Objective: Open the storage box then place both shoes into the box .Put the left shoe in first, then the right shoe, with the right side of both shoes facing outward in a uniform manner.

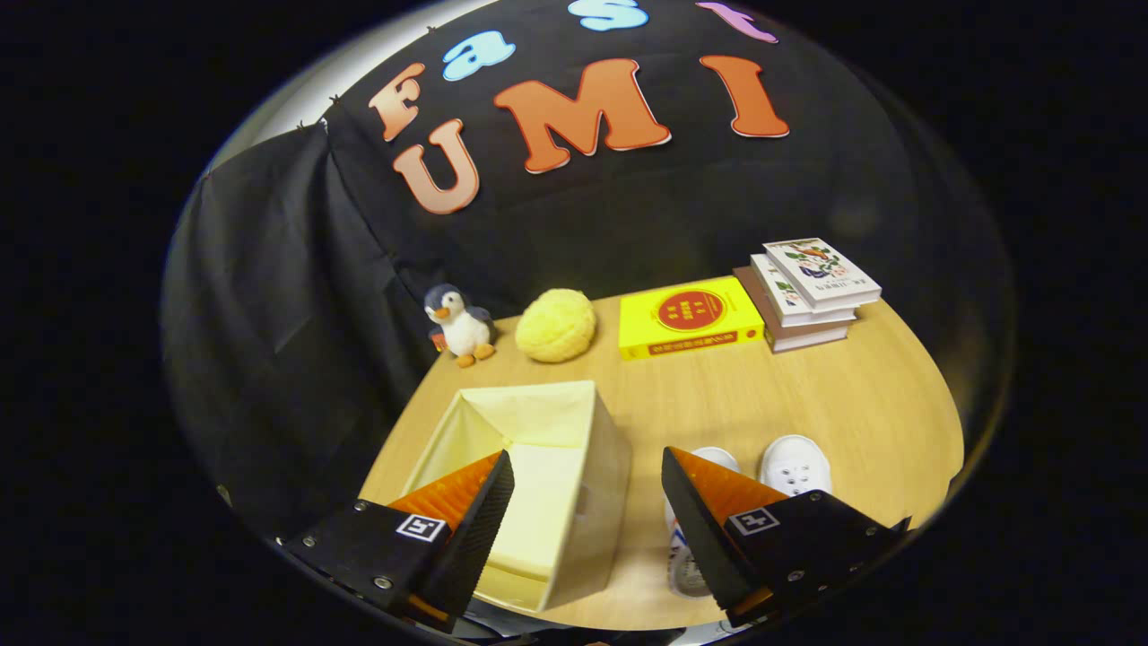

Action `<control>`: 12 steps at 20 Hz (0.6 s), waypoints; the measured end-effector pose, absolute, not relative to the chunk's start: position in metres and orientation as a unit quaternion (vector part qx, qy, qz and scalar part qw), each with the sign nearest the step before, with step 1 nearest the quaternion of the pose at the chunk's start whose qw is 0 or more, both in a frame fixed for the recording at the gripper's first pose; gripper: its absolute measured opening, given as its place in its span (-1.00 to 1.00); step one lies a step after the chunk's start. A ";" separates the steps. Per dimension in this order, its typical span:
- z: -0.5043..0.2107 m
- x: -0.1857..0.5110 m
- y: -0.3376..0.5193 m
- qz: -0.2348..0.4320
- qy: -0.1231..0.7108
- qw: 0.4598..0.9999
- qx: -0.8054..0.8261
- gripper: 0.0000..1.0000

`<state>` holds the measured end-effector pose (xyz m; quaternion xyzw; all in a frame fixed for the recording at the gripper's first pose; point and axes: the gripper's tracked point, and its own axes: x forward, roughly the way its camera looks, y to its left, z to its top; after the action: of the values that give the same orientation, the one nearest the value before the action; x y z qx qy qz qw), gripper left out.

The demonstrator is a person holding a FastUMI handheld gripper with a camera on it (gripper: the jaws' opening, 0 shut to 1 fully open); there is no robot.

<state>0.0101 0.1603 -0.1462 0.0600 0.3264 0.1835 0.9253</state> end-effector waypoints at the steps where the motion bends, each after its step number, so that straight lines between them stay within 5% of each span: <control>1: -0.154 0.011 0.149 0.175 0.341 0.922 0.052 0.97; 7: -0.219 -0.003 0.104 0.154 0.449 0.880 0.033 0.93; 12: -0.265 -0.014 0.081 0.142 0.530 0.836 0.023 0.56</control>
<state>-0.0135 0.0805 -0.2653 0.0227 0.5297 0.1423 0.8359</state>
